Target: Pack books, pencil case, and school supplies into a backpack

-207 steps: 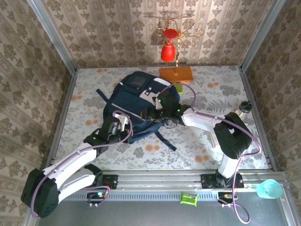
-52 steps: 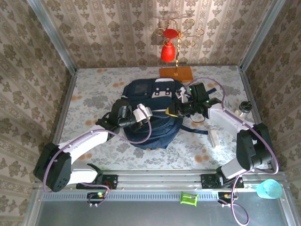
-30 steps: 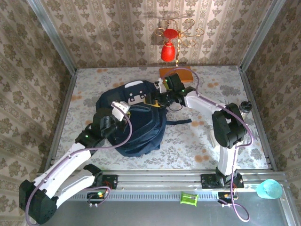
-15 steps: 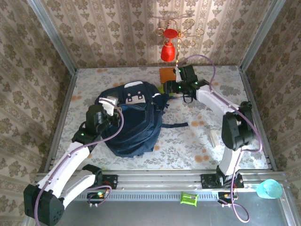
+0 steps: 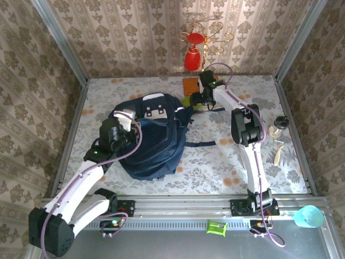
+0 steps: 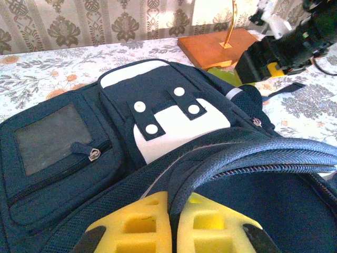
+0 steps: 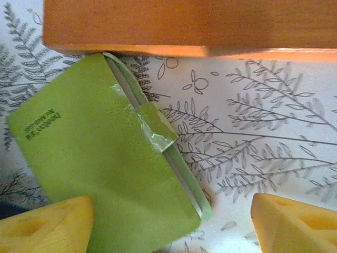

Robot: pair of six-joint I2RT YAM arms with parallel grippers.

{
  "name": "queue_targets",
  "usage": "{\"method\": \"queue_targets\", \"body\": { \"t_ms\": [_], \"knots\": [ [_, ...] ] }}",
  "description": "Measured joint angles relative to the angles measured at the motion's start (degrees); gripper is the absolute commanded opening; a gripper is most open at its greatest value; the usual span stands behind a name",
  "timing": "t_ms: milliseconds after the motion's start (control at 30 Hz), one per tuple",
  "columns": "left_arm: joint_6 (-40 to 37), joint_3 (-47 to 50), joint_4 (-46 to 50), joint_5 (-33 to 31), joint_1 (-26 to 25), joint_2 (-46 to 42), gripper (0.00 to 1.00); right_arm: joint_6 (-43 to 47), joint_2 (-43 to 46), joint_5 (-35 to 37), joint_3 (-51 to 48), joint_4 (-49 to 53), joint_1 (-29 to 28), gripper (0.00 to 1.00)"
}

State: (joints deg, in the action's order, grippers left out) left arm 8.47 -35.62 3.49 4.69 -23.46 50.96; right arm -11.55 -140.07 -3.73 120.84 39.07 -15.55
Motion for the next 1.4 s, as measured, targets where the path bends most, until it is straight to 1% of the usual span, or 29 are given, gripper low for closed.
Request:
{"method": "queue_targets", "body": {
  "t_ms": [100,200,367,500,600,800,900,1167,1300,1400],
  "knots": [
    [0.15,0.0,-0.04,0.07,0.0,0.0,0.0,0.04,-2.19,0.17,2.27,1.51,-0.48,0.7],
    [0.17,0.02,-0.04,0.09,0.0,0.0,0.0,0.09,-2.25,-0.17,3.06,2.51,-0.85,0.59],
    [0.37,0.15,-0.07,0.48,0.0,0.0,0.0,0.2,-2.56,-0.33,3.13,3.19,-2.21,0.28],
    [0.39,0.15,-0.09,0.72,0.0,0.37,0.0,0.46,-2.43,-1.05,3.02,2.56,-2.36,0.11],
    [0.42,0.15,-0.09,0.9,0.0,0.63,0.0,0.55,-0.46,-1.81,-0.26,0.0,-2.32,0.0],
    [0.57,0.26,-0.11,1.09,0.0,0.85,0.0,-0.39,8.81,-4.7,-13.7,-7.34,-1.16,0.0],
    [0.57,0.31,-0.11,1.09,0.0,0.85,0.0,-1.51,15.43,-5.79,-21.79,-10.95,0.0,0.0],
    [0.61,0.39,-0.11,0.9,0.24,0.85,0.0,-4.76,33.55,-5.35,-42.75,-18.64,5.01,0.0],
    [1.9,0.33,-0.07,0.94,0.26,1.62,0.0,-5.38,40.35,-4.61,-47.3,-19.82,6.62,0.0],
    [4.02,-0.94,0.72,1.57,0.26,3.76,0.0,-6.38,46.42,-6.1,-49.64,-20.46,6.6,0.0]
  ]
}}
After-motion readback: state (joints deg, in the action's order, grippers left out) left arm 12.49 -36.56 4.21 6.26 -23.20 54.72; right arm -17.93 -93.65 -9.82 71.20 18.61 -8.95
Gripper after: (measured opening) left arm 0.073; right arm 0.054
